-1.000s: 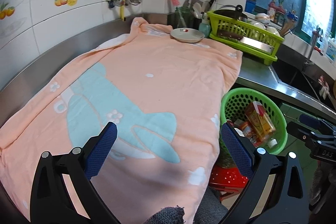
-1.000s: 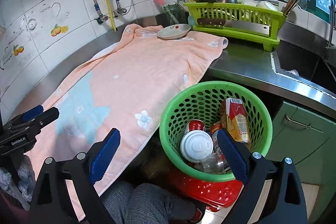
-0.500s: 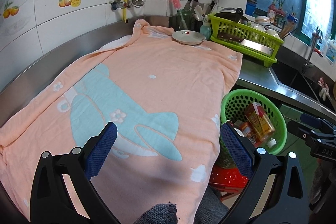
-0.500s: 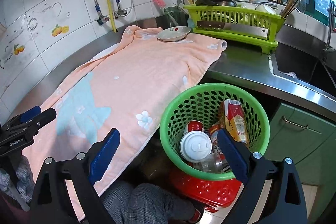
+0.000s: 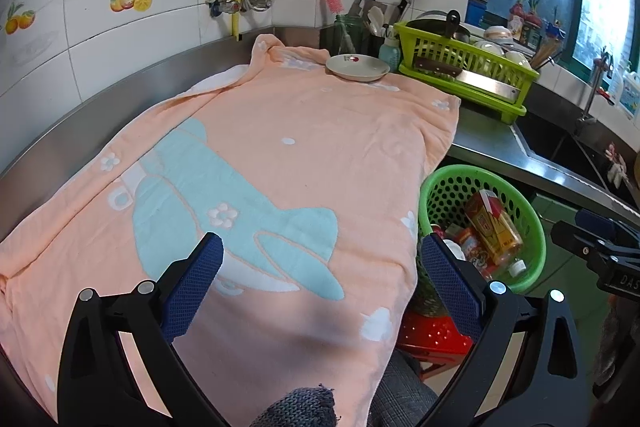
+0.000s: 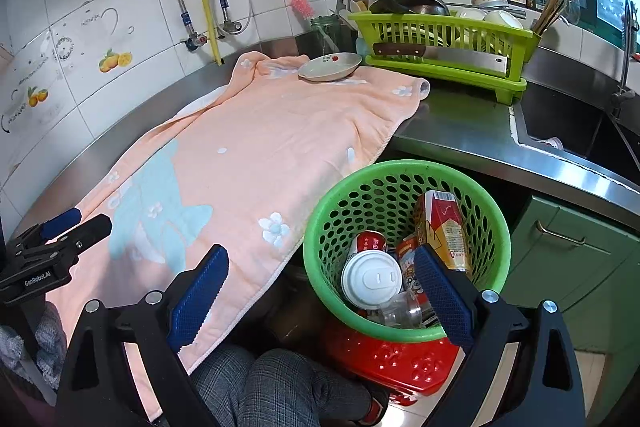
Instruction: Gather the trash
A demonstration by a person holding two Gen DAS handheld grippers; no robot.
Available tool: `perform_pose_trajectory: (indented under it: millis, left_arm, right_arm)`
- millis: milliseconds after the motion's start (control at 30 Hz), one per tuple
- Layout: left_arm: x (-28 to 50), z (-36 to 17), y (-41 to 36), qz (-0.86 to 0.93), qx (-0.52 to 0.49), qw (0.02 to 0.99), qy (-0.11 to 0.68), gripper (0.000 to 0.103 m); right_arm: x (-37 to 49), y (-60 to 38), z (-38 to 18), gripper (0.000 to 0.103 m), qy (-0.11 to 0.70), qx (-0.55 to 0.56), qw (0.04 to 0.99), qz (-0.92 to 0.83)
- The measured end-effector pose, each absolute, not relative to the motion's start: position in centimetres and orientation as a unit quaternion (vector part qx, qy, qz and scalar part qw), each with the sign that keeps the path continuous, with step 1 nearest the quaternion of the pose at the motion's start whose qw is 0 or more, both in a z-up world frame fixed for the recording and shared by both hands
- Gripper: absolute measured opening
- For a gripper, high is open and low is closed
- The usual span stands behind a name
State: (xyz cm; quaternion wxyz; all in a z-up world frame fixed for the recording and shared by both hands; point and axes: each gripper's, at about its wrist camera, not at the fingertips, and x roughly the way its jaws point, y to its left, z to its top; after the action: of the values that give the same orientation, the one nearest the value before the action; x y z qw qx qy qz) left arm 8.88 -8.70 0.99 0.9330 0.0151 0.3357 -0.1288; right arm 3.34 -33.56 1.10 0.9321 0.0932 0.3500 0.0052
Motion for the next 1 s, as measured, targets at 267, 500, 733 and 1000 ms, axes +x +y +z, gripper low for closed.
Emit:
perform_pose_trajectory:
  millis: [267, 500, 733, 1000]
  left_arm:
    - [8.81, 1.06, -9.13, -0.131, 0.022, 0.933, 0.334, 0.098]
    - [8.8, 1.07, -9.3, -0.132, 0.024, 0.933, 0.334, 0.098]
    - [8.86, 0.96, -9.51, -0.134, 0.028, 0.932, 0.335, 0.098]
    - [8.91, 0.94, -9.54, -0.135, 0.028, 0.932, 0.335, 0.098]
  right_arm:
    - [3.34, -33.65, 1.11, 0.091, 0.349, 0.093, 0.932, 0.003]
    - [3.35, -33.69, 1.09, 0.091, 0.349, 0.092, 0.933, 0.002]
    - [3.38, -33.69, 1.08, 0.091, 0.35, 0.094, 0.932, 0.004]
    - [3.3, -33.71, 1.03, 0.091, 0.35, 0.095, 0.932, 0.005]
